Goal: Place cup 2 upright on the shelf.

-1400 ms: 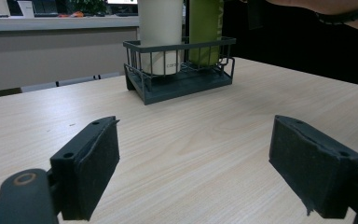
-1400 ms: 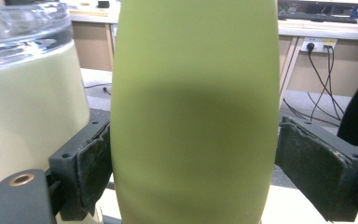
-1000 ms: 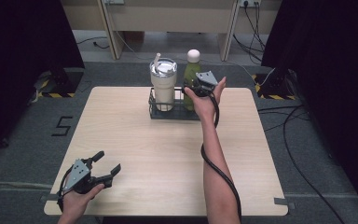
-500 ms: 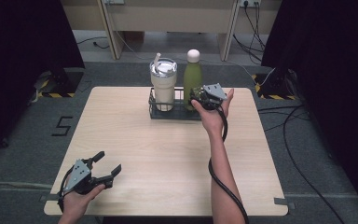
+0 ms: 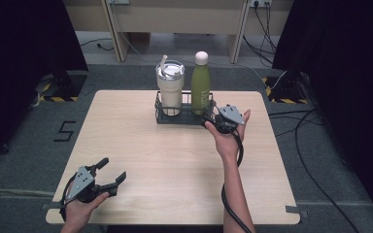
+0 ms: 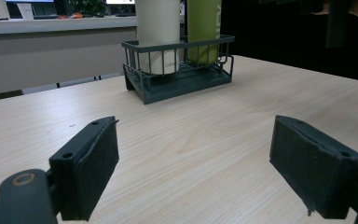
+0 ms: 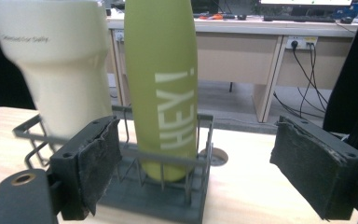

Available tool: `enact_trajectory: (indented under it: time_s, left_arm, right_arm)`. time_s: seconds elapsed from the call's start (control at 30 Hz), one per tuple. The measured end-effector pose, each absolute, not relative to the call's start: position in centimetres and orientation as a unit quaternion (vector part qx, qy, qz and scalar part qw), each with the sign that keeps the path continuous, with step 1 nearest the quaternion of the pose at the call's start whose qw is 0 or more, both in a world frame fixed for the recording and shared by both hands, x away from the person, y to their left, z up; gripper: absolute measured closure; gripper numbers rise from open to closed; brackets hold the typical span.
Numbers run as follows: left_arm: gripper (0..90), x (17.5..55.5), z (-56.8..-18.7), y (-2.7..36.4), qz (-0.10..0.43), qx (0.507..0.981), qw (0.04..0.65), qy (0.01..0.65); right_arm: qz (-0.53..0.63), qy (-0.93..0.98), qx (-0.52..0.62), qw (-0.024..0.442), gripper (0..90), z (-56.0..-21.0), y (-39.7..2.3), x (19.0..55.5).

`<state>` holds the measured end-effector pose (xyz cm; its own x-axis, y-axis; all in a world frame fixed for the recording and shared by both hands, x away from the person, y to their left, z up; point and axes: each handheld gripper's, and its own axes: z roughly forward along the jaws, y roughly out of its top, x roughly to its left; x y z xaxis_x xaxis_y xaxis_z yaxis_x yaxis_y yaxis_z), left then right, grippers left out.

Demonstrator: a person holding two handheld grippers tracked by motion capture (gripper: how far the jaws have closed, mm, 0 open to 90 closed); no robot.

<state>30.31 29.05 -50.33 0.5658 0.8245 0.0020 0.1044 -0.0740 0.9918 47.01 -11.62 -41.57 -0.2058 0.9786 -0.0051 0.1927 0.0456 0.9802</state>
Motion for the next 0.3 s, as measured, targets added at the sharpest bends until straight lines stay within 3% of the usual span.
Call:
enact_trajectory:
  time_s: [0.3]
  left_arm:
    - [14.7,30.4,-50.3,28.9,0.309,0.667,0.581,0.348]
  right_arm:
    - [0.482,0.6,0.498,0.399,15.2,-43.7,-13.4,43.0]
